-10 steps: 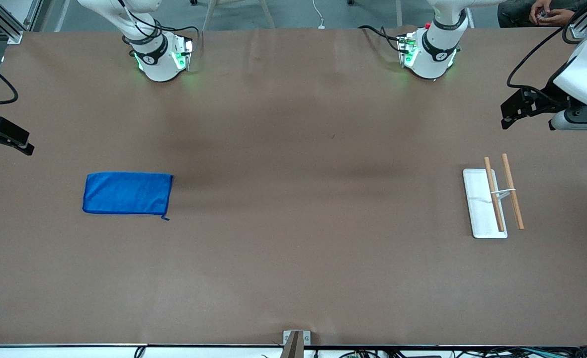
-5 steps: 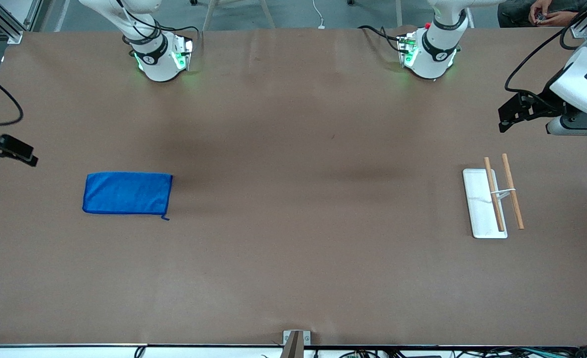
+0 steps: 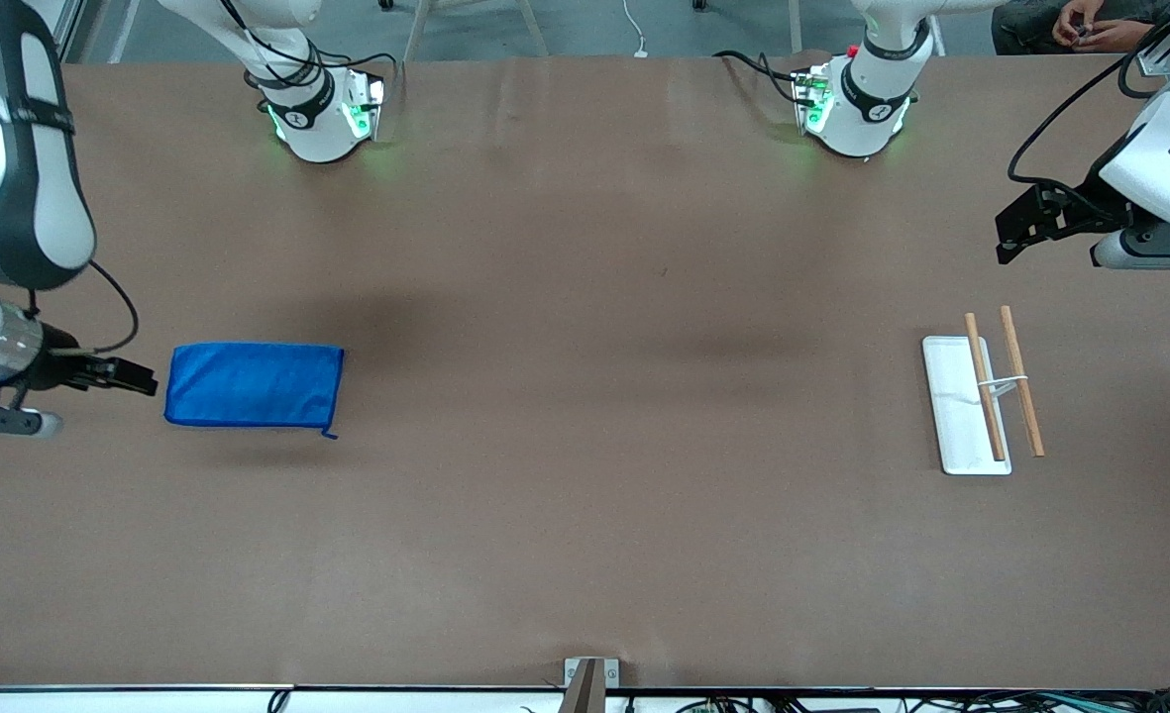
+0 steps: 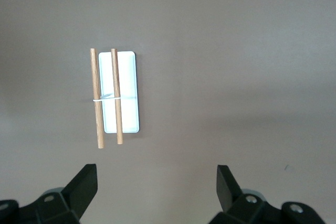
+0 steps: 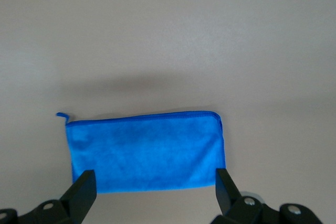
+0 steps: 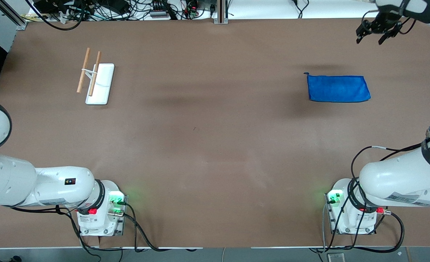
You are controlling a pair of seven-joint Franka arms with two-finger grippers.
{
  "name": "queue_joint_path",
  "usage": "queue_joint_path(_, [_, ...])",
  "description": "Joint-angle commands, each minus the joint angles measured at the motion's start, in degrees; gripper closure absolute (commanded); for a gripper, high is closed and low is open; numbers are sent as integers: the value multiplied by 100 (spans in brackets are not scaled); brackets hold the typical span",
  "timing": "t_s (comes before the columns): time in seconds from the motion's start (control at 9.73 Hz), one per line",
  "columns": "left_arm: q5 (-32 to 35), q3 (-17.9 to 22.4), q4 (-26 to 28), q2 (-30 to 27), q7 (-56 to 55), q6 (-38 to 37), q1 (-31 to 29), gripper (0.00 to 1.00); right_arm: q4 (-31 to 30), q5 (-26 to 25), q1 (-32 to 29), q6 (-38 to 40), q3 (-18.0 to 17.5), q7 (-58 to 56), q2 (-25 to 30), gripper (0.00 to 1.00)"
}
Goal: Right arm passes towel to left arm to hang
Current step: 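Reach the right gripper down to the blue towel's edge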
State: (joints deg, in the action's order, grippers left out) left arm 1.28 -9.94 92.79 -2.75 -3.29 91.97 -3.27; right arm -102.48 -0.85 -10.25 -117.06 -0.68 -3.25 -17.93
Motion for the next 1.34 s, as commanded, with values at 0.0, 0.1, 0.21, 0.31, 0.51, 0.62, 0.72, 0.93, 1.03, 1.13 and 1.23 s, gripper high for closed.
queue_joint_path(0.0, [22,-17,2,108,92,-92,-25,0,-496,-3,-362,-909,-55,-349,-315,0])
queue_joint_path(0.1, [22,-17,2,108,92,-92,-16,0,-953,-3,-398,-1646,-55,-386,-386,0])
queue_joint_path(0.21, [22,-17,2,108,92,-92,-16,0,-1306,-3,-398,-2080,-55,-387,-413,0])
queue_joint_path(0.31, [22,-17,11,116,92,-92,-7,0,-1414,-3,-459,-2258,-46,-387,-509,0])
queue_joint_path(0.51, [22,-17,11,108,92,-92,2,0,-1763,-3,-557,-2434,-55,-387,-677,0])
queue_joint_path(0.62, [22,-26,11,108,101,-100,2,0,-2036,-3,-557,-2819,-55,-395,-677,0])
queue_joint_path(0.72, [22,-26,11,108,101,-100,2,0,-2247,-47,-583,-3301,-46,-395,-677,0])
queue_joint_path(0.93, [22,-26,11,108,101,-92,10,0,-2311,-65,-565,-3455,-46,-395,-720,0])
queue_joint_path(1.03, [22,-26,11,108,101,-92,10,0,-2276,-73,-618,-3473,-46,-395,-790,1])
queue_joint_path(1.13, [22,-26,11,108,101,-92,10,0,-2232,-74,-705,-3490,-46,-404,-852,6])
queue_joint_path(1.23, [22,-26,11,108,101,-92,10,0,-2241,-74,-697,-3473,-55,-422,-861,13])
